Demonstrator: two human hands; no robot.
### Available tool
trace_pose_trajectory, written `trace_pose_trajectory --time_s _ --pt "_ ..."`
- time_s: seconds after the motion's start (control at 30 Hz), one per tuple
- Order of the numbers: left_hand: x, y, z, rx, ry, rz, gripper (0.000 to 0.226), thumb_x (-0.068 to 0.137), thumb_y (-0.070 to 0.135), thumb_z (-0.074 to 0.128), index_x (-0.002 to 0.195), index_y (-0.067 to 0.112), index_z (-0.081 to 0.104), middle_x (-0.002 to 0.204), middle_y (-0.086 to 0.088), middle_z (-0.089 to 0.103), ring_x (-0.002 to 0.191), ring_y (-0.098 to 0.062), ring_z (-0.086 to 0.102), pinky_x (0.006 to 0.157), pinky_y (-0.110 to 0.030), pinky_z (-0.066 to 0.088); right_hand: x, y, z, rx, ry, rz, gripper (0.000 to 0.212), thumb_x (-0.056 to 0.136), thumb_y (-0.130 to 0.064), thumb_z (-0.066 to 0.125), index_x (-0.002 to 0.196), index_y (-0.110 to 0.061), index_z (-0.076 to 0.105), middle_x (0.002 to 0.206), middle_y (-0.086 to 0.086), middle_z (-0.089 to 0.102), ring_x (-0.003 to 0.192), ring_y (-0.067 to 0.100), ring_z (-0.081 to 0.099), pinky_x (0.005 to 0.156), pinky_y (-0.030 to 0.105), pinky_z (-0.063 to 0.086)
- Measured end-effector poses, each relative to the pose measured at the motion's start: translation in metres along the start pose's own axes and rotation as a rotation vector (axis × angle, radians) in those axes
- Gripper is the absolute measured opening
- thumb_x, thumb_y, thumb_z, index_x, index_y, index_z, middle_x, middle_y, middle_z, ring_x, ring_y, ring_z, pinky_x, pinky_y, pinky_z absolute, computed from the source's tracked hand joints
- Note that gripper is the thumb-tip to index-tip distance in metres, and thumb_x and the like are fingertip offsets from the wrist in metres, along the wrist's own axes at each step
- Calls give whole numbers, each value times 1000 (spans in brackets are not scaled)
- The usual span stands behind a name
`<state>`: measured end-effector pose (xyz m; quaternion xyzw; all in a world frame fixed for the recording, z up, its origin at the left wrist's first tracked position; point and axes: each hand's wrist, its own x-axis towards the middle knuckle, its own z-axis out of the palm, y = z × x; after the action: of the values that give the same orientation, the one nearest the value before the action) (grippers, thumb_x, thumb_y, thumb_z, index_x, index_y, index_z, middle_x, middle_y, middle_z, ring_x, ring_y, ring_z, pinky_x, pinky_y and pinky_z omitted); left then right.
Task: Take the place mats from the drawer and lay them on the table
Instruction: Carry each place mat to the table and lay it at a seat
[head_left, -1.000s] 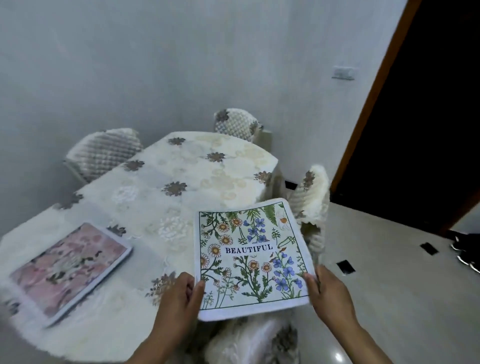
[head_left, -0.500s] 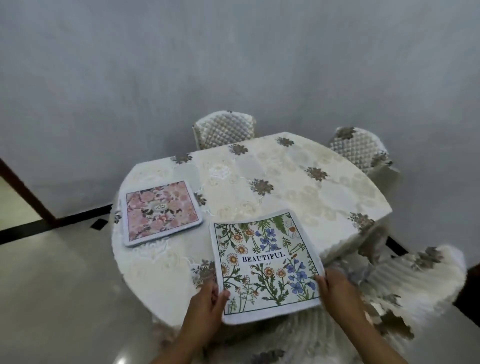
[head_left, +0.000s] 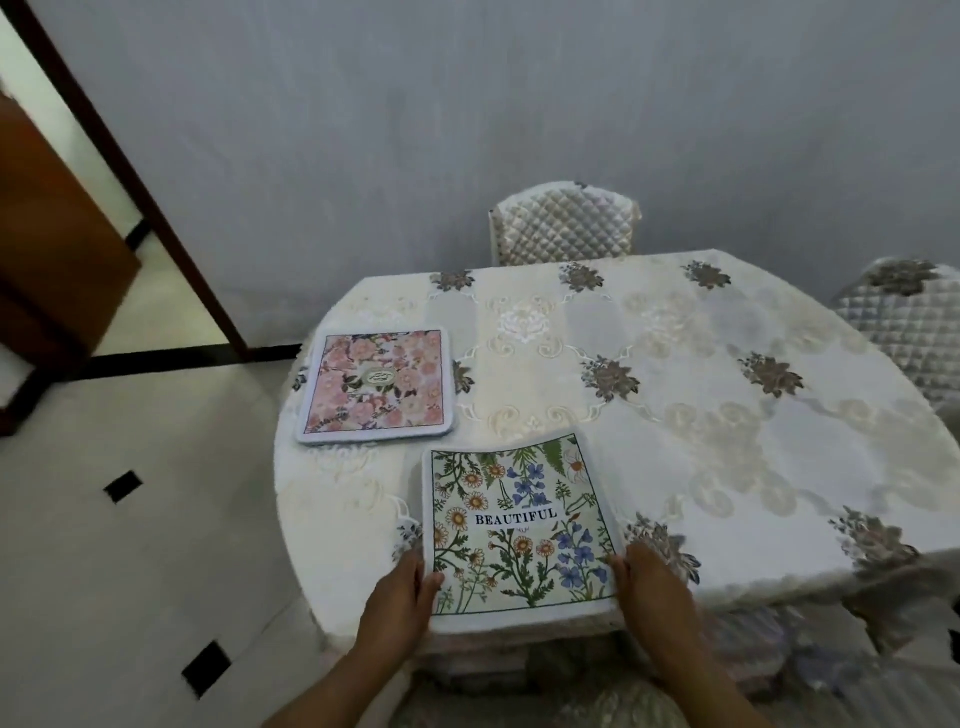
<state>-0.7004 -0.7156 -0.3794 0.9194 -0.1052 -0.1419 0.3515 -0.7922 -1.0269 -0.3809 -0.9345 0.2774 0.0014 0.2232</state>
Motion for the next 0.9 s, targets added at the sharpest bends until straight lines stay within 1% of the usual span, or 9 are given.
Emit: trace_pose_trajectory --time_s 0.07,0.13,0.2,0.33,0.47,0.63,0.73,0.8,0.9 --pt "0 2 9 37 31 -34 18 96 43 51 87 35 38 62 8 50 56 -4 49 48 -16 32 18 4 6 10 -47 -18 24 98 -42 44 88 -22 53 84 -2 63 70 13 59 60 33 50" --pt "2 2 19 71 50 -99 21 97 44 50 85 30 40 66 7 54 59 -5 52 50 -22 38 29 8 11 -22 -74 -26 24 97 -44 44 87 -24 53 85 -3 64 70 12 55 57 30 37" --pt "4 0 29 86 67 -159 22 97 44 50 86 27 42 71 7 58 63 -10 57 54 -29 42 36 14 16 -52 -97 -36 26 96 -46 45 86 -23 51 86 -2 64 72 16 57 60 31 34" --pt "5 -2 41 67 83 -186 14 97 43 50 93 31 45 75 15 57 66 -4 56 54 -23 43 40 24 27 -72 -132 -52 27 96 -48 44 84 -24 47 82 -2 61 65 14 47 58 29 31" --pt "11 -6 45 56 155 -230 23 97 40 53 81 29 41 66 8 56 60 -6 54 48 -24 36 42 26 35 -47 -185 -69 29 96 -49 44 80 -24 45 72 -6 53 65 16 54 58 31 44" --pt "13 -7 48 76 147 -263 21 95 38 56 83 25 44 71 6 56 66 -19 58 51 -28 37 41 22 39 -84 -175 -19 28 93 -44 51 82 -19 47 80 5 62 74 26 61 65 36 52" --pt "13 -7 56 278 238 -203 28 90 36 61 101 11 57 93 -10 61 86 -28 56 70 -36 46 39 19 43 -124 11 -113 30 85 -28 67 97 -4 55 93 18 62 82 34 58 69 40 50" --pt "13 1 68 318 245 -114 41 90 39 55 121 11 53 119 -13 55 108 -28 50 89 -41 44 35 6 50 -152 77 -233 38 87 -27 59 115 -1 56 114 22 61 103 38 58 88 46 50" --pt "20 15 93 378 151 40 51 94 37 50 140 14 41 148 -13 41 136 -30 35 113 -47 30 27 -26 68 -189 -32 -427 52 94 -30 40 139 -5 46 146 18 45 137 35 40 114 50 29"
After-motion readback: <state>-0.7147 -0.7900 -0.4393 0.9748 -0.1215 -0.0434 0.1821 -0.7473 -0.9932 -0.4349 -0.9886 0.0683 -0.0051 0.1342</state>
